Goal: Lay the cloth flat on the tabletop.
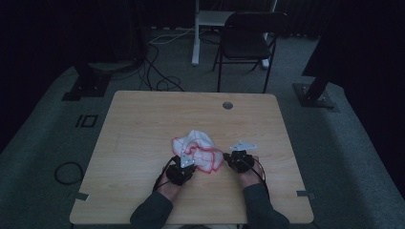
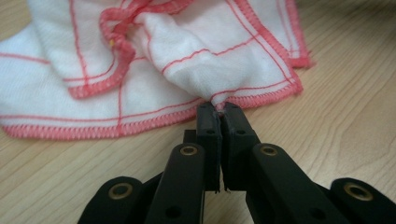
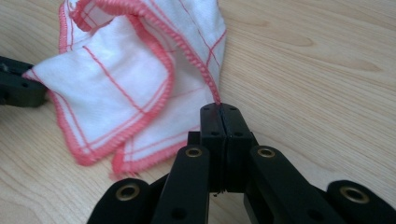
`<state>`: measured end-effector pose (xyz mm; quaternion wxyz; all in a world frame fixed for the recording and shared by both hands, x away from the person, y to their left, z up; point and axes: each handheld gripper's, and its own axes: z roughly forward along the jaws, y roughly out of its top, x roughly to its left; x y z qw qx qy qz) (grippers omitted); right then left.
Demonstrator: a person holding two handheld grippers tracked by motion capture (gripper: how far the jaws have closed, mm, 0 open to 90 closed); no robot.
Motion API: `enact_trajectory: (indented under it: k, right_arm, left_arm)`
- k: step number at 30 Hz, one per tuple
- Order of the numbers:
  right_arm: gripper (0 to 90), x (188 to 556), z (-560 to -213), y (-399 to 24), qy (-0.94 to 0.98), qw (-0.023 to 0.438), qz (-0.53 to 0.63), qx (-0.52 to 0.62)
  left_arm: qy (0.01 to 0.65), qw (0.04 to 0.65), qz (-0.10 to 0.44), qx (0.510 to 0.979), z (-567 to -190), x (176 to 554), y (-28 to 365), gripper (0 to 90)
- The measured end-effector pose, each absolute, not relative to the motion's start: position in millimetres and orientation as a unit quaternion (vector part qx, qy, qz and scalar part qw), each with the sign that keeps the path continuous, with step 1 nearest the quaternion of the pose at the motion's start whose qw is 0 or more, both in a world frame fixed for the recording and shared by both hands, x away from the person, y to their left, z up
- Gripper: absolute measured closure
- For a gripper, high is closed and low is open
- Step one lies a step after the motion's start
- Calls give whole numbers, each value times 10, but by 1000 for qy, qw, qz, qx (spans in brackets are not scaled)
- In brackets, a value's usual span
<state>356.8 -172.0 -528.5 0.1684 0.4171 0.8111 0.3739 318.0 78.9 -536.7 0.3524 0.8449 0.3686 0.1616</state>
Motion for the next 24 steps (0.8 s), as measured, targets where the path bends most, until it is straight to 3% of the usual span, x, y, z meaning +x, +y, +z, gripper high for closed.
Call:
enact_trajectory:
  k: [13,19,24]
  right_arm:
    - [900,3554,-5287,-1976,802,171,370,437]
    - [794,3497,-5278,-1876,806,158,391,415]
    - [652,3462,-5293,-1698,817,144,403,387]
  left_arm:
    - [398,354,160,831,-5397,3193,1073,879]
    - [396,353,160,832,-5396,3188,1068,879]
    - [397,354,159,832,-5395,3187,1062,880]
